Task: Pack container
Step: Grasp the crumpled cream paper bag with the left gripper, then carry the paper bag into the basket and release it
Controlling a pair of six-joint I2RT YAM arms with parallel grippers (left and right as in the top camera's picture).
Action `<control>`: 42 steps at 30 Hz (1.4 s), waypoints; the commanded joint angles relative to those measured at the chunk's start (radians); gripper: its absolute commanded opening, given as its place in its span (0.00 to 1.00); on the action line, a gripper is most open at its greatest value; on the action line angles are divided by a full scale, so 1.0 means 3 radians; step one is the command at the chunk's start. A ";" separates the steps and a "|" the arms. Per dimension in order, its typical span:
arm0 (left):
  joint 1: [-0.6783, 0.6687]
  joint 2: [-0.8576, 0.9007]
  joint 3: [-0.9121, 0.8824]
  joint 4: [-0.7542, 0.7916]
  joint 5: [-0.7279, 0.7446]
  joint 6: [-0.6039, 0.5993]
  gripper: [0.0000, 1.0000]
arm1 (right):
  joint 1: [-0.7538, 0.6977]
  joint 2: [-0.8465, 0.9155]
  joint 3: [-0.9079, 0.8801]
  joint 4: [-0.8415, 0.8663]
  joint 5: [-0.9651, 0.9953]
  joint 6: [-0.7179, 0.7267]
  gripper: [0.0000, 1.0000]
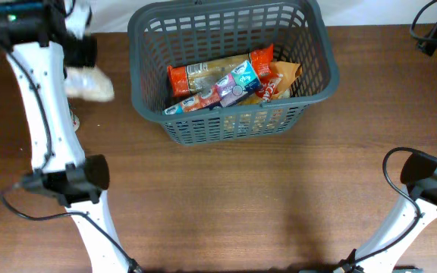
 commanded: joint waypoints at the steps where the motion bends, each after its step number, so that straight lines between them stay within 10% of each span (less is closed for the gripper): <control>1: -0.0348 -0.0210 0.0828 0.0114 0.0088 0.0437 0.02 | 0.0009 0.0034 0.0004 -0.0019 -0.0031 0.0025 0.99; 11: -0.1840 -0.0477 0.0743 0.0551 0.0149 0.2403 0.01 | 0.0010 0.0034 0.0004 -0.0019 -0.0031 0.0025 0.99; 23: -0.2464 0.0234 -0.0420 0.1151 0.0160 0.2745 0.02 | 0.0009 0.0034 0.0004 -0.0019 -0.0029 0.0025 0.99; 25: -0.2518 0.0291 -0.0445 0.1095 0.0158 0.2717 0.16 | 0.0010 0.0034 0.0004 -0.0019 -0.0029 0.0024 0.99; 26: -0.2538 0.0292 -0.0445 0.1074 0.0151 0.2687 0.32 | 0.0010 0.0034 0.0004 -0.0019 -0.0031 0.0024 0.99; 27: -0.2565 0.0290 -0.0441 0.1076 0.0111 0.2605 0.99 | 0.0009 0.0034 0.0004 -0.0019 -0.0029 0.0024 0.99; 33: -0.2589 0.0009 0.0003 0.0993 -0.0909 0.1156 0.99 | 0.0010 0.0034 0.0004 -0.0019 -0.0031 0.0024 0.99; 42: -0.1445 -0.0684 0.0318 0.0440 -0.0975 -0.0417 0.99 | 0.0009 0.0034 0.0004 -0.0019 -0.0029 0.0025 0.99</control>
